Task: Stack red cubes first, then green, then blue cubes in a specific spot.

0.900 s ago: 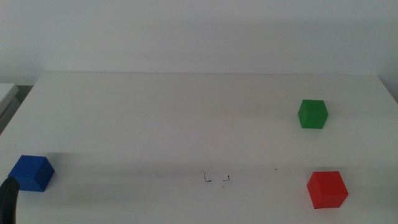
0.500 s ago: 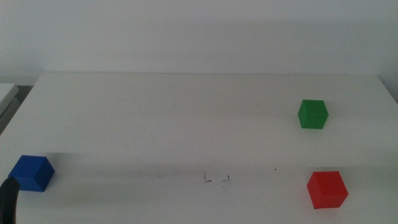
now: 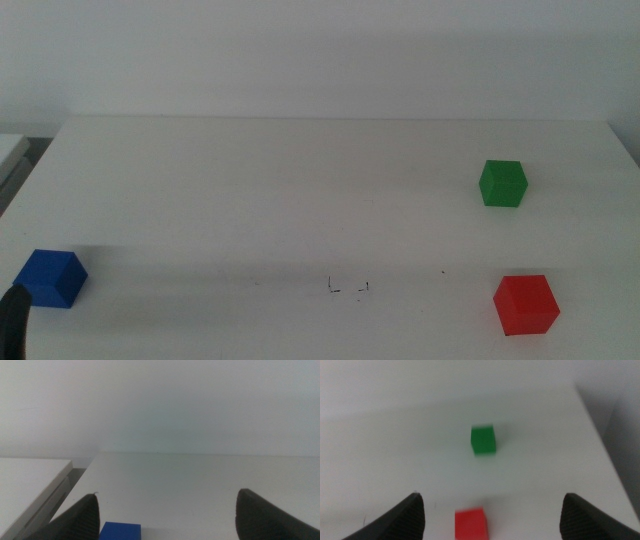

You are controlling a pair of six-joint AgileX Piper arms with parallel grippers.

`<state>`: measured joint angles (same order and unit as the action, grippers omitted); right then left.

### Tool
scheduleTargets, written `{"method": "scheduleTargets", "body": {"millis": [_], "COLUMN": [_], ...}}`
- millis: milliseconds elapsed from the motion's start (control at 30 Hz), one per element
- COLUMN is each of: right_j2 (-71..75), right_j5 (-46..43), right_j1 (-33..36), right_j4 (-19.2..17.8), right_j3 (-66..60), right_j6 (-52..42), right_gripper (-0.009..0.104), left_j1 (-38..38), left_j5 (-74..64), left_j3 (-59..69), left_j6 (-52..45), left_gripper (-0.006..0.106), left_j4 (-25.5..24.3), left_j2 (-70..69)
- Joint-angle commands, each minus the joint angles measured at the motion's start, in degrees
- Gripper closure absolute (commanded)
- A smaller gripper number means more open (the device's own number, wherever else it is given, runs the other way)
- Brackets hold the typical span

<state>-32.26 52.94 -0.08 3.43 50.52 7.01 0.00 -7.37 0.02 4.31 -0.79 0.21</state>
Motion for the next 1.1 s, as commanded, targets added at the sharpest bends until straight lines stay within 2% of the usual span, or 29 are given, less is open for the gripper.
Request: {"method": "scheduleTargets", "body": {"millis": [0, 133, 300, 467, 567, 633, 733, 900, 1067], "right_j2": [-5.7, -14.3, -20.9, -26.7, -30.5, -32.8, -35.3, -39.2, -45.2], "right_j5": [8.4, 17.0, 17.0, 17.0, 17.0, 17.0, 15.7, 5.7, 1.5], "right_j1": [-0.5, -0.5, 5.1, 18.5, 23.7, 25.4, 25.7, 24.4, 21.8], "right_j4": [1.1, 1.6, 0.3, -5.7, -11.1, -12.3, -12.3, -11.6, -12.3], "right_j3": [5.9, 12.2, 12.9, 12.9, 12.9, 12.9, 10.9, 3.2, 2.6], "right_j6": [-0.4, -0.4, -0.1, 8.5, 15.6, 18.2, 18.7, 19.3, 18.4], "right_gripper": [0.002, 0.002, 0.002, 0.002, 0.002, 0.002, 0.002, 0.002, 0.002], "left_j1": [0.0, 0.0, 0.0, 0.0, 0.0, 0.0, 0.0, 0.0, 0.0], "left_j5": [0.8, 0.8, 0.8, 0.8, 0.8, 0.8, 0.8, 0.8, 0.8], "left_j3": [0.0, 0.0, 0.0, 0.0, 0.0, 0.0, 0.0, 0.0, 0.0], "left_j6": [0.0, 0.0, 0.0, 0.0, 0.0, 0.0, 0.0, 0.0, 0.0], "left_gripper": [0.01, 0.01, 0.01, 0.01, 0.01, 0.01, 0.01, 0.01, 0.01], "left_j4": [0.2, 0.2, 0.2, 0.2, 0.2, 0.2, 0.2, 0.2, 0.2], "left_j2": [-0.2, -0.2, -0.2, -0.2, -0.2, -0.2, -0.2, -0.2, -0.2]}}
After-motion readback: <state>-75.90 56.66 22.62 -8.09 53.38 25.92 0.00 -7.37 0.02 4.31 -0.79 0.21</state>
